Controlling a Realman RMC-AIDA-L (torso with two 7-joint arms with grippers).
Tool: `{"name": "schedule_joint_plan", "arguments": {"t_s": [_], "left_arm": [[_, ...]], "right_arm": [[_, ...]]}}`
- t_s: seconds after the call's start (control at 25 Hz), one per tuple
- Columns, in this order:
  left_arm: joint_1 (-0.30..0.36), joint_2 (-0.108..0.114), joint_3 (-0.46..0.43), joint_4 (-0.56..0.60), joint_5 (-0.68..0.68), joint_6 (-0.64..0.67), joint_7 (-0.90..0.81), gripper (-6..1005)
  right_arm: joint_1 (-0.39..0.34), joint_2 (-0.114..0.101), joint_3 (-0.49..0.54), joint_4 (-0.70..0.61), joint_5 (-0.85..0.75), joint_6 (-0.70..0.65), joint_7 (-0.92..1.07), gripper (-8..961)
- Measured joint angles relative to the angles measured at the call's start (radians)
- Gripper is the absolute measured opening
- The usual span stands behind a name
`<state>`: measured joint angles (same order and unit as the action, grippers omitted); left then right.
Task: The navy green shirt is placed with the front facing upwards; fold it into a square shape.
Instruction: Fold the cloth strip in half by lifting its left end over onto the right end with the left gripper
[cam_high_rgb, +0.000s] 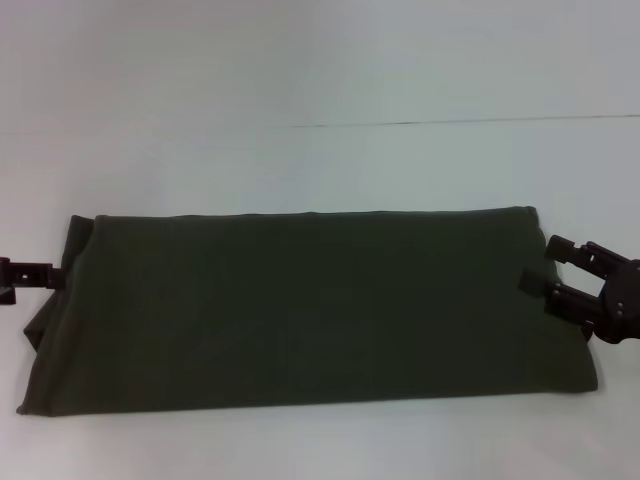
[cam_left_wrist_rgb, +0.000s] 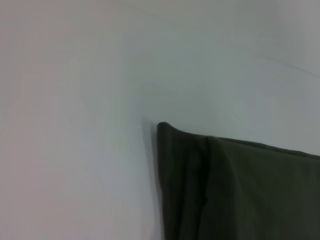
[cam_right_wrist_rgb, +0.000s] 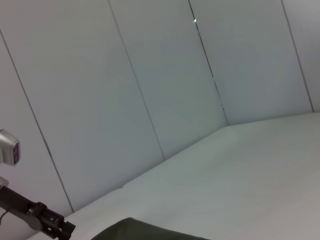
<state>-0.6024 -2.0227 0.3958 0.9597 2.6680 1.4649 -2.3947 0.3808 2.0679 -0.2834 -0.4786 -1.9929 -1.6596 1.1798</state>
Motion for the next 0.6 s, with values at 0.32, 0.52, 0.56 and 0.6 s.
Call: {"name": "schedule_joint_plan", "arguments": {"t_s": [0.32, 0.52, 0.56, 0.6], "left_arm": [[-0.001, 0.000, 0.015, -0.038, 0.001, -0.031, -0.002, 847], [-0.002, -0.003, 0.041, -0.053, 0.003, -0.054, -0.003, 846], [-0.002, -0.004, 0.046, -0.054, 0.003, -0.056, -0.003, 846], [-0.002, -0.004, 0.047, -0.054, 0.003, -0.057, -0.003, 845]], "right_arm": [[0.001, 0.005, 0.000, 0.001, -0.001, 0.000, 0.001, 794], [0.001, 0.005, 0.000, 0.002, -0.001, -0.001, 0.006, 794], [0.001, 0.004, 0.000, 0.002, -0.001, -0.003, 0.007, 794], [0.001, 0.004, 0.000, 0.002, -0.001, -0.004, 0.007, 794]]}}
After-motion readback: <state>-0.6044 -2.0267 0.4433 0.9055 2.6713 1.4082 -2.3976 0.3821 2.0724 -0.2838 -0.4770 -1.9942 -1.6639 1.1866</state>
